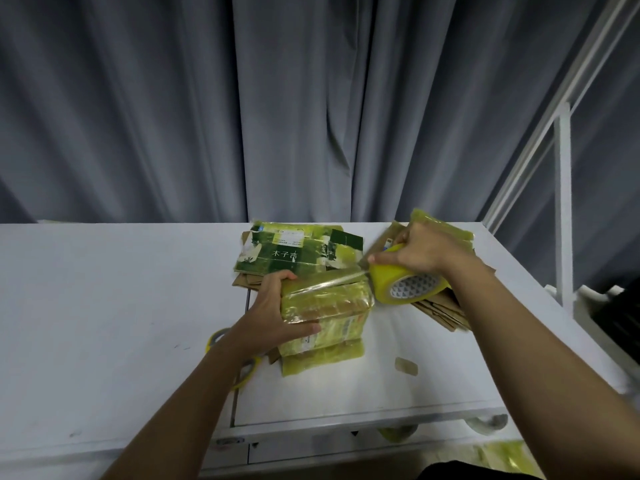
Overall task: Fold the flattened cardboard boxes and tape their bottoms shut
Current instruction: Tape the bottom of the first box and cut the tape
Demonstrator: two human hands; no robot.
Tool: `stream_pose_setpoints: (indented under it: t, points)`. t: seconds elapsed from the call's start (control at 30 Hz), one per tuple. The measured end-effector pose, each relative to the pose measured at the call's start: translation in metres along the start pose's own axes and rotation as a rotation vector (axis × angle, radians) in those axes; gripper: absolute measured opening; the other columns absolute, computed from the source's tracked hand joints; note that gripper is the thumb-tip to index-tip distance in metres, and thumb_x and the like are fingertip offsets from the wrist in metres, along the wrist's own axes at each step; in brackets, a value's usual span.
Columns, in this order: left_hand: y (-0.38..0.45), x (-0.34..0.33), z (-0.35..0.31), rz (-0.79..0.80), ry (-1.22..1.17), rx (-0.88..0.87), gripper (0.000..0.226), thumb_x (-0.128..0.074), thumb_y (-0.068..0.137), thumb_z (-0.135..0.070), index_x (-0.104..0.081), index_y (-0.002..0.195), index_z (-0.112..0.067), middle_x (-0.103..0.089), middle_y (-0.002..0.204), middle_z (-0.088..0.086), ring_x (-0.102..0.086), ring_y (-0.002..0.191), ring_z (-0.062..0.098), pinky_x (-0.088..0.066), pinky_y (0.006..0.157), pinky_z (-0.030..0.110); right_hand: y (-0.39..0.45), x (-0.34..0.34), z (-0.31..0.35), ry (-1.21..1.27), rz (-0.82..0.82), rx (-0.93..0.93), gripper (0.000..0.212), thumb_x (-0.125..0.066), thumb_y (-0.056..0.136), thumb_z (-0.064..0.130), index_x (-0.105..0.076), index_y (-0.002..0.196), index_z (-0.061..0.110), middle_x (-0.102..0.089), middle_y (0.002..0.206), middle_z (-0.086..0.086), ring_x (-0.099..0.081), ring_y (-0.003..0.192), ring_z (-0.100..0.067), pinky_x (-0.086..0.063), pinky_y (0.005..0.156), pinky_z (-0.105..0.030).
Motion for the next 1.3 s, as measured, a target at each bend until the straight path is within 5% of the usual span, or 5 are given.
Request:
stream_pose_setpoints:
  t: [0.43, 0.67, 0.83, 0.97, 1.3]
  points:
    - [-0.005, 0.0, -0.006, -0.032, 0.02, -0.049, 0.078, -0.077, 0.05, -0.059, -0.033, 0.114, -0.051, -0.027, 0.122, -0.025, -0.036, 0.115, -0.012, -0.042, 0.087, 0.014, 0.01, 0.0, 0.011, -0.274, 0.08, -0.019, 0.078, -0.058, 0.06, 0.085, -0.065, 0.107, 0.024, -0.054, 0.099, 0.003, -0.048, 0.089, -0.02, -0.039, 0.075, -0.03]
    - [-0.004, 0.006, -0.005, -0.006, 0.037, -0.05, 0.088, -0.069, 0.043, -0.081, -0.032, 0.116, -0.051, -0.025, 0.121, -0.031, -0.034, 0.113, -0.018, -0.042, 0.089, 0.013, 0.013, 0.001, 0.0, -0.015, 0.058, 0.041, 0.046, -0.07, 0.058, 0.073, -0.074, 0.081, 0.034, -0.061, 0.074, 0.014, -0.058, 0.08, -0.013, -0.04, 0.064, -0.028]
    - [-0.006, 0.0, -0.004, -0.068, 0.002, -0.084, 0.07, -0.073, 0.059, -0.063, -0.035, 0.116, -0.05, -0.03, 0.12, -0.027, -0.04, 0.114, -0.009, -0.046, 0.094, 0.024, 0.017, -0.002, 0.003, -0.085, 0.254, 0.119, 0.035, -0.064, 0.067, 0.067, -0.07, 0.099, 0.052, -0.063, 0.115, 0.02, -0.054, 0.108, -0.012, -0.041, 0.099, -0.032]
    - [-0.007, -0.002, -0.006, -0.093, -0.02, -0.108, 0.069, -0.073, 0.06, -0.059, -0.036, 0.116, -0.047, -0.029, 0.119, -0.031, -0.04, 0.114, -0.008, -0.044, 0.094, 0.022, 0.015, -0.009, 0.003, -0.058, 0.356, 0.067, 0.017, -0.061, 0.081, 0.054, -0.068, 0.07, 0.043, -0.062, 0.093, 0.017, -0.056, 0.097, -0.014, -0.04, 0.088, -0.029]
    - [-0.005, -0.003, -0.001, -0.111, -0.043, -0.135, 0.068, -0.075, 0.061, -0.056, -0.037, 0.116, -0.046, -0.032, 0.121, -0.021, -0.044, 0.116, 0.004, -0.049, 0.096, 0.036, 0.021, -0.017, 0.002, -0.047, 0.448, 0.067, 0.034, -0.06, 0.085, 0.049, -0.07, 0.113, 0.034, -0.061, 0.121, 0.007, -0.053, 0.111, -0.017, -0.038, 0.104, -0.035]
Point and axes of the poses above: each hand's wrist, its own y-axis towards the middle knuckle, its own x-axis out of the back of the hand, z = x × y, the point moved 2 cm from there along y, towards the middle knuckle
